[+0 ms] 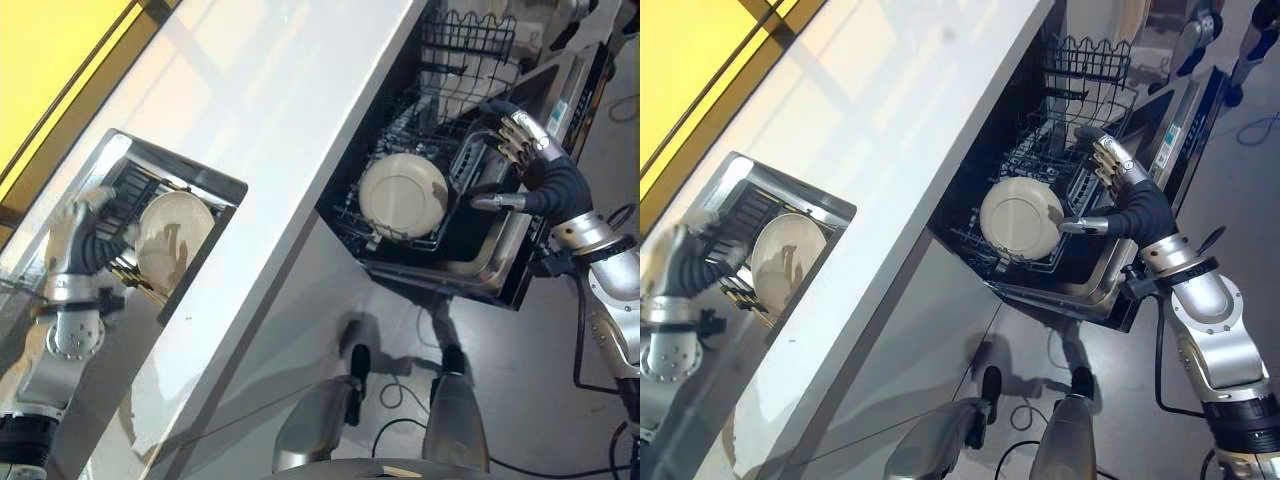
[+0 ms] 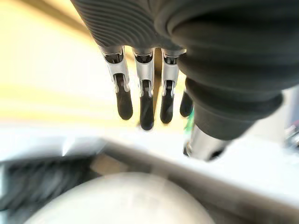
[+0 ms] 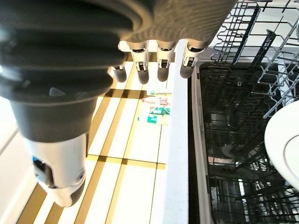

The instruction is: Pick up plates and place into dishwasher.

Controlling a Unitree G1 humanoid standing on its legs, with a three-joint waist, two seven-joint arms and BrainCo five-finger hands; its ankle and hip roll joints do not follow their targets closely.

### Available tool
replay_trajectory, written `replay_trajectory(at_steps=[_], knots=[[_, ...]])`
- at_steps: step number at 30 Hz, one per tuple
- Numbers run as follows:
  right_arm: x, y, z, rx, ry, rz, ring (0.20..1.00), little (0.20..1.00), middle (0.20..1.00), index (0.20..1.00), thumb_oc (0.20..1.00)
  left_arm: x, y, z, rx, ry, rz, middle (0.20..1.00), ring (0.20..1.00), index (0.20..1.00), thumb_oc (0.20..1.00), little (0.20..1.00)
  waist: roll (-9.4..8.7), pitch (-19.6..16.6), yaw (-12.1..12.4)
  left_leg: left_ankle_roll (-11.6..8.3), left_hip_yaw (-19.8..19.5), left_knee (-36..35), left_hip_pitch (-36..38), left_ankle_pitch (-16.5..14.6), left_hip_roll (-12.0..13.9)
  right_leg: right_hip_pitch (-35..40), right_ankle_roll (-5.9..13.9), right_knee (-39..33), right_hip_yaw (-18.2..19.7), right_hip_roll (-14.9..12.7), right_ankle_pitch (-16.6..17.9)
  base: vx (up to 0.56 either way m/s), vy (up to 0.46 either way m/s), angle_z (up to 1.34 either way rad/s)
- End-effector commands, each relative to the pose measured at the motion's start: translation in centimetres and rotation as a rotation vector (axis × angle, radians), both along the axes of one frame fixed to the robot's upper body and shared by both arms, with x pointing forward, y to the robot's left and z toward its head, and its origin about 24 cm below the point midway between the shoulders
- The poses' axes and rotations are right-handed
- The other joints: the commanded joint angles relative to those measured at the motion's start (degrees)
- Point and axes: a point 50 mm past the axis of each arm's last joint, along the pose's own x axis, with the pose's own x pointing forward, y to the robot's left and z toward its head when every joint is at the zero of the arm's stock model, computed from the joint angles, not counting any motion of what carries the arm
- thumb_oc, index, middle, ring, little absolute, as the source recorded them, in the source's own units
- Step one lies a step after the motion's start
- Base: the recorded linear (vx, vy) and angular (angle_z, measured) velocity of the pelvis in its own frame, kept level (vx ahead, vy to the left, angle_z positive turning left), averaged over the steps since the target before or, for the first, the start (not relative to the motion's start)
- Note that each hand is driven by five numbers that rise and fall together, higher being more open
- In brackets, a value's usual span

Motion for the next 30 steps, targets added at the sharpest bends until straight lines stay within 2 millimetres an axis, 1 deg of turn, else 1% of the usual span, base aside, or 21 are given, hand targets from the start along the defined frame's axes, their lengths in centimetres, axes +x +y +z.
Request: replay_trajectory(at_steps=[1,4,8,12,13,15,17,20,23,25,26,27,29,30], knots=[[-1.4,1.1,1.9,0.033,-0.136,0.044,1.0,1.0,1.0,1.0,1.0,0.0,1.9,0.6,-0.07,0.051,0.064,1.0,1.0,1.0,1.0,1.0,-3.13,-1.8,2.1,1.28,-3.3,-2.1,-0.2,3.2,-0.8,5.1,3.01,-1.0,-1.5,-2.8,-0.4,0.0,-0.04,0.05],[-1.4,1.3,1.6,0.038,-0.134,0.043,1.0,1.0,1.0,1.0,1.0,0.0,2.7,0.2,-0.125,0.044,0.133,1.0,1.0,1.0,1.0,1.0,-3.52,-2.2,2.3,1.4,-3.3,-2.9,0.4,3.3,-0.6,5.9,3.01,-1.7,-1.8,-2.4,-0.5,-0.02,-0.057,0.08],[-1.3,1.7,1.1,0.07,-0.138,0.056,1.0,1.0,1.0,1.0,1.0,-0.3,3.9,0.5,-0.122,0.014,0.196,1.0,1.0,1.0,1.0,1.0,-5.14,-2.8,2.8,1.71,-3.3,-2.1,0.9,2.3,-0.3,6.9,2.74,-1.4,-2.5,-2.1,-0.7,-0.02,-0.117,0.0],[-1.6,2.2,-0.4,0.128,-0.115,0.079,1.0,1.0,1.0,1.0,1.0,-1.0,4.8,0.7,-0.127,-0.004,0.242,1.0,1.0,1.0,1.0,1.0,-6.75,-4.9,3.7,2.25,-3.7,-3.0,3.8,1.8,0.1,9.6,2.47,-0.4,-3.8,-0.9,-0.6,0.08,-0.176,-0.06],[-1.6,2.5,-0.7,0.139,-0.106,0.091,1.0,1.0,1.0,1.0,1.0,-1.3,5.2,0.7,-0.121,-0.01,0.266,1.0,1.0,1.0,1.0,1.0,-7.12,-5.9,3.8,2.21,-3.7,-3.9,4.9,1.9,0.4,10.8,2.31,-1.0,-4.2,-0.1,-0.9,0.1,-0.21,-0.09],[-1.9,2.6,-1.3,0.164,-0.093,0.104,1.0,1.0,1.0,1.0,1.0,-1.6,5.7,0.8,-0.125,-0.038,0.304,1.0,1.0,1.0,1.0,1.0,-7.94,-7.6,3.4,1.92,-4.2,-5.1,6.5,2.0,0.5,13.5,1.4,-5.4,-3.5,2.5,-1.4,0.09,-0.274,-0.18],[-2.1,2.8,-1.6,0.181,-0.089,0.115,1.0,1.0,1.0,1.0,1.0,-1.6,5.8,1.1,-0.112,-0.066,0.324,1.0,1.0,1.0,1.0,1.0,-8.6,-8.6,3.0,1.48,-4.3,-5.2,7.2,1.8,0.8,15.3,0.78,-8.6,-3.3,4.1,-1.0,0.03,-0.298,-0.1],[-2.1,2.9,-1.9,0.228,-0.085,0.144,1.0,1.0,1.0,1.0,1.0,-1.0,5.9,1.9,-0.102,-0.108,0.34,1.0,1.0,1.0,1.0,1.0,-9.33,-10.2,2.2,1.38,-5.1,-5.5,8.5,1.8,1.1,17.0,-0.05,-9.0,-1.9,6.3,-1.0,0.01,-0.325,0.06],[-1.9,3.3,-2.2,0.258,-0.076,0.17,1.0,1.0,1.0,1.0,1.0,-0.4,6.0,2.5,-0.1,-0.142,0.355,1.0,1.0,1.0,1.0,1.0,-9.76,-11.8,2.2,0.73,-4.8,-6.5,9.6,2.5,1.6,19.2,-0.78,-11.3,-2.7,7.4,-0.9,-0.02,-0.321,0.11],[-1.7,3.8,-2.2,0.267,-0.068,0.186,1.0,1.0,1.0,1.0,1.0,0.1,5.8,2.5,-0.104,-0.148,0.348,1.0,1.0,1.0,1.0,1.0,-10.2,-12.5,2.3,0.5,-4.8,-5.0,9.5,1.8,1.4,20.1,-1.38,-12.1,-2.6,8.0,-0.9,-0.04,-0.292,0.2],[-1.5,4.1,-2.1,0.269,-0.065,0.198,1.0,1.0,1.0,1.0,1.0,0.3,5.7,2.5,-0.106,-0.146,0.34,1.0,1.0,1.0,1.0,1.0,-10.59,-12.5,2.3,0.47,-4.6,-2.6,9.2,0.6,1.1,20.4,-1.74,-12.1,-2.6,7.9,-0.9,-0.04,-0.236,0.15],[-1.4,4.3,-2.2,0.269,-0.06,0.207,1.0,1.0,1.0,1.0,1.0,0.3,5.7,2.4,-0.111,-0.147,0.337,1.0,1.0,1.0,1.0,1.0,-10.88,-12.4,2.3,0.49,-4.3,-0.1,8.7,0.1,0.7,20.6,-2.07,-11.9,-2.5,7.9,-1.0,-0.04,-0.192,0.1],[-1.2,4.6,-2.3,0.266,-0.052,0.216,1.0,1.0,1.0,1.0,1.0,0.3,5.6,2.2,-0.111,-0.144,0.331,1.0,1.0,1.0,1.0,1.0,-11.28,-11.8,2.4,0.63,-3.9,5.4,6.9,0.2,0.0,21.3,-2.61,-11.2,-2.2,8.2,-1.4,-0.01,-0.119,0.12],[-1.1,4.7,-2.3,0.27,-0.049,0.217,1.0,1.0,1.0,1.0,1.0,0.3,5.7,2.3,-0.107,-0.145,0.333,1.0,1.0,1.0,1.0,1.0,-11.28,-11.6,2.5,0.72,-4.0,5.9,6.5,0.5,-0.1,21.6,-2.61,-10.8,-1.9,8.4,-1.3,0.02,-0.04,0.16]])
